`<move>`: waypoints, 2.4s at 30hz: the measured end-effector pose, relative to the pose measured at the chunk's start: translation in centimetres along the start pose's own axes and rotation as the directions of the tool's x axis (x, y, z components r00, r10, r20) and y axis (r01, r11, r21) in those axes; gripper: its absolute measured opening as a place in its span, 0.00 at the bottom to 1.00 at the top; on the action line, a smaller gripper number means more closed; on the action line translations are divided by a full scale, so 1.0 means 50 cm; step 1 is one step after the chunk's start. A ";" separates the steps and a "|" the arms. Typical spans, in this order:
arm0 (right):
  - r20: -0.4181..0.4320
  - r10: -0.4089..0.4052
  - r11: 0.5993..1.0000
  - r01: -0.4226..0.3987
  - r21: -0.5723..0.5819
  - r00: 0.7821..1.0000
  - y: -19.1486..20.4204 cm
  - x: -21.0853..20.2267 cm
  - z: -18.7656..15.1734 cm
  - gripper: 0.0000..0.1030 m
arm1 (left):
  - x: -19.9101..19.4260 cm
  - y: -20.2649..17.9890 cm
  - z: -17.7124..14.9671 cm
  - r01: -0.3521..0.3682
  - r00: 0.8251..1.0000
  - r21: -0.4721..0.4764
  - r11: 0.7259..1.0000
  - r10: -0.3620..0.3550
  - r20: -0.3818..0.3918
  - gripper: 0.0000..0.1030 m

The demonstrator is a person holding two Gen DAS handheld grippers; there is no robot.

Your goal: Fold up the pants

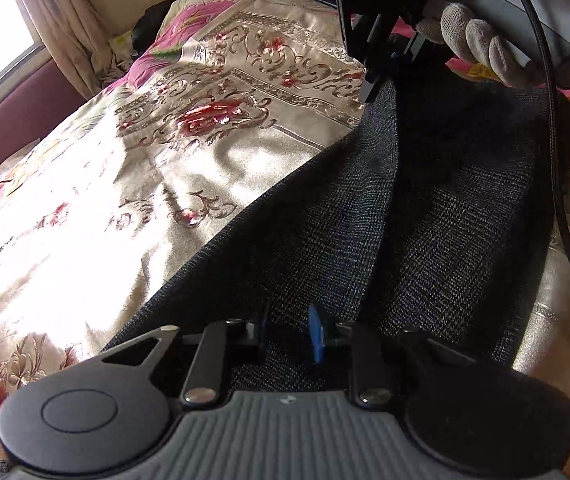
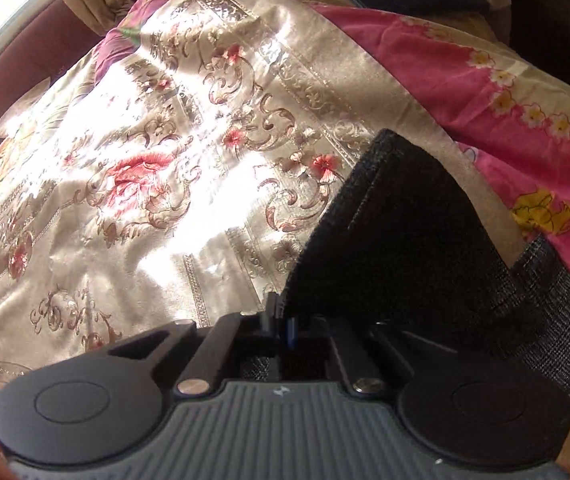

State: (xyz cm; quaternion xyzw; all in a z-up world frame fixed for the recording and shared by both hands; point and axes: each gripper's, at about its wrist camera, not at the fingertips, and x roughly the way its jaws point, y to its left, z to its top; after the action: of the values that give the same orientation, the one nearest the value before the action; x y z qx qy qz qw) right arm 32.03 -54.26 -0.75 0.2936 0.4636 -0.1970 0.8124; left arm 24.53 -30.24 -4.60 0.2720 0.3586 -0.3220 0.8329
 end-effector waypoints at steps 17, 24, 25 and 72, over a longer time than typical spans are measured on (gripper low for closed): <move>0.233 0.262 0.965 -0.249 -0.083 0.936 -0.036 -0.308 -0.035 0.03 | -0.119 -0.004 0.064 0.087 0.986 -0.001 0.996 -0.086 0.142 0.31; 0.055 0.049 0.993 -0.055 0.104 0.997 -0.248 -0.160 -0.169 0.11 | -0.060 -0.107 -0.019 0.153 0.988 0.160 0.975 -0.148 -0.043 0.32; 0.075 0.058 0.991 -0.067 0.116 0.995 -0.256 -0.162 -0.173 0.11 | -0.062 -0.112 -0.020 0.153 0.988 0.162 0.975 -0.147 -0.045 0.32; 0.257 0.018 0.873 -0.141 0.468 0.966 -0.435 -0.193 -0.223 0.33 | -0.043 -0.138 0.005 0.153 0.988 0.214 0.965 -0.148 -0.040 0.33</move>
State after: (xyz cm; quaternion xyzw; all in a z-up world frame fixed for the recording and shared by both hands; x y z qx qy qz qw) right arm 7.29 -62.74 -3.20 0.4790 0.2839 -0.3070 0.7718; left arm 18.42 -34.12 -4.34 0.3366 0.3508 -0.4181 0.7674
